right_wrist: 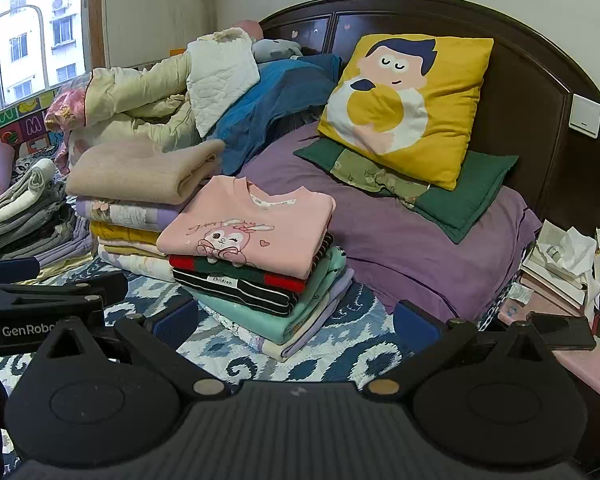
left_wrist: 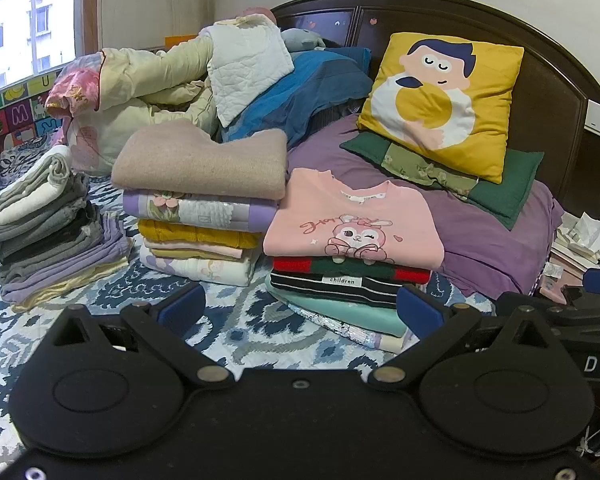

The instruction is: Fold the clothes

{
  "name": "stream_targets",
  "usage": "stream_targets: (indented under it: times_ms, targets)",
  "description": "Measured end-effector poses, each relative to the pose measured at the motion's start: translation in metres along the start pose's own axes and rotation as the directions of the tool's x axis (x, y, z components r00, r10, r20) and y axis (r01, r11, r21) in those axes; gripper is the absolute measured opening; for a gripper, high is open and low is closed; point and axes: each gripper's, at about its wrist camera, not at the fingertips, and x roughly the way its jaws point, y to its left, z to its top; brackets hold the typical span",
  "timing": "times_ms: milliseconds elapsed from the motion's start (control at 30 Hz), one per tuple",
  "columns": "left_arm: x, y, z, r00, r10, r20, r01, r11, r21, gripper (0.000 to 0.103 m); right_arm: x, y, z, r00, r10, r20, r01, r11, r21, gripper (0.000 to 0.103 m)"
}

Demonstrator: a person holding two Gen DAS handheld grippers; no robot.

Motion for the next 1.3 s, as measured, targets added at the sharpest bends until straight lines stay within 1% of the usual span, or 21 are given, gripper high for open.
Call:
stream_targets:
  times_ms: [367,433,533,633,733,800,833,967,1033,1133,1233,1300]
  targets:
    - [0.003,-0.001,-0.002,1.000,-0.004,0.007,0.004,1.000,-0.005,0.103,0.005,-0.004,-0.003,1.000,0.019,-0.005,-0.019,1.000,0.016,0.103]
    - [0.005,0.002,-0.004,1.000,-0.018,0.013,0.018,1.000,-0.022,0.103,0.007,-0.006,-0.004,1.000,0.027,0.003,-0.027,0.999,0.019,0.103]
    - [0.006,0.008,-0.005,0.998,-0.047,0.033,0.050,0.996,-0.072,0.103,0.012,-0.011,-0.005,0.999,0.031,0.026,-0.032,0.999,0.024,0.103]
    - [0.013,0.013,-0.005,0.997,-0.066,0.044,0.070,0.993,-0.100,0.103,0.021,-0.023,-0.004,0.996,0.074,0.040,-0.076,0.995,0.064,0.103]
    - [0.022,0.013,-0.004,0.996,-0.067,0.057,0.072,0.993,-0.097,0.103,0.034,-0.034,-0.001,0.993,0.107,0.053,-0.111,0.989,0.092,0.103]
    - [0.028,0.015,-0.002,0.995,-0.065,0.079,0.072,0.993,-0.093,0.103,0.045,-0.041,0.001,0.990,0.125,0.062,-0.131,0.986,0.107,0.103]
    - [0.032,0.015,0.000,0.995,-0.066,0.081,0.073,0.993,-0.092,0.103,0.051,-0.042,0.003,0.989,0.137,0.058,-0.143,0.983,0.112,0.103]
    - [0.057,0.016,0.012,0.995,-0.097,-0.002,0.096,0.990,-0.104,0.103,0.079,-0.046,0.010,0.981,0.187,0.044,-0.191,0.972,0.134,0.103]
    - [0.070,0.017,0.017,0.993,-0.119,-0.018,0.116,0.986,-0.120,0.103,0.093,-0.048,0.014,0.977,0.212,0.037,-0.215,0.966,0.146,0.103]
    - [0.091,0.019,0.023,0.988,-0.154,-0.027,0.149,0.980,-0.133,0.103,0.114,-0.051,0.019,0.968,0.249,0.028,-0.250,0.954,0.163,0.103]
    - [0.113,0.022,0.029,0.989,-0.149,-0.028,0.144,0.982,-0.126,0.101,0.134,-0.057,0.023,0.961,0.276,0.030,-0.276,0.937,0.213,0.103]
    - [0.127,0.028,0.033,0.988,-0.150,-0.024,0.146,0.982,-0.121,0.097,0.148,-0.062,0.025,0.956,0.291,0.035,-0.290,0.922,0.256,0.101]
